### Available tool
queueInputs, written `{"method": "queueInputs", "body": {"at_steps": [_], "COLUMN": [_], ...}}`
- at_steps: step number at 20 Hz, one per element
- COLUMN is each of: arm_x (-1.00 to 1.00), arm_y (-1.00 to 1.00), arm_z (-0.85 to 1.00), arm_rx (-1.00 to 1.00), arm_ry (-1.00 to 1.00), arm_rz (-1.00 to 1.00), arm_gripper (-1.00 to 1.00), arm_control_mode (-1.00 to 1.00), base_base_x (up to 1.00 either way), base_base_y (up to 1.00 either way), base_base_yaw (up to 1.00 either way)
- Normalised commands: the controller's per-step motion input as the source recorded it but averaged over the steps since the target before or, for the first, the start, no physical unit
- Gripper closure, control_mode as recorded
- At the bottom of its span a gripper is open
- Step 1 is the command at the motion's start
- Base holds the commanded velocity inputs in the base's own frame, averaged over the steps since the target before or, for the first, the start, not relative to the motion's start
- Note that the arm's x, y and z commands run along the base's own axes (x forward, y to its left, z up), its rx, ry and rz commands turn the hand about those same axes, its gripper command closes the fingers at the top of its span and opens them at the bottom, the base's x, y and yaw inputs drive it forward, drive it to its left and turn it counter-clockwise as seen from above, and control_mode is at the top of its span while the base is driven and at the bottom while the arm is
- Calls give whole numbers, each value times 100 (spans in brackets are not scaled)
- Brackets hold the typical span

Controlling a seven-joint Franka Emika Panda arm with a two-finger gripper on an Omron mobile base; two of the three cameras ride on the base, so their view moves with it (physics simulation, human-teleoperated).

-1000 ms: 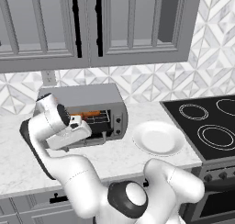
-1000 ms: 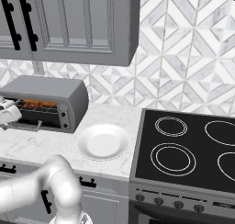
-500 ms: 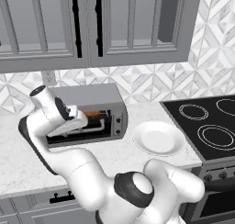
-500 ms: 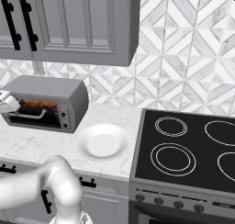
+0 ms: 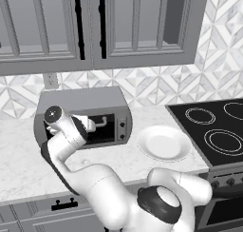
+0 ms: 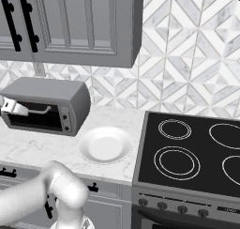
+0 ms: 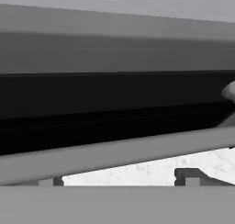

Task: Pick up the kebab skewer and baguette bread, and place them inside the toaster oven. Close the toaster oven door and start by setting the timer.

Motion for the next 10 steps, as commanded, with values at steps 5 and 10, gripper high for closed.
{"method": "queueInputs", "body": {"at_steps": [5, 10], "arm_x": [59, -14], "arm_y": [-36, -19], "arm_z": [1, 0], "arm_rx": [9, 7], "arm_ry": [-22, -15], "arm_rz": [5, 2], "arm_gripper": [-100, -100], "arm_control_mode": [-100, -100], "base_base_x": [0, 0], "base_base_y": [0, 0], "base_base_yaw": [0, 0]}}
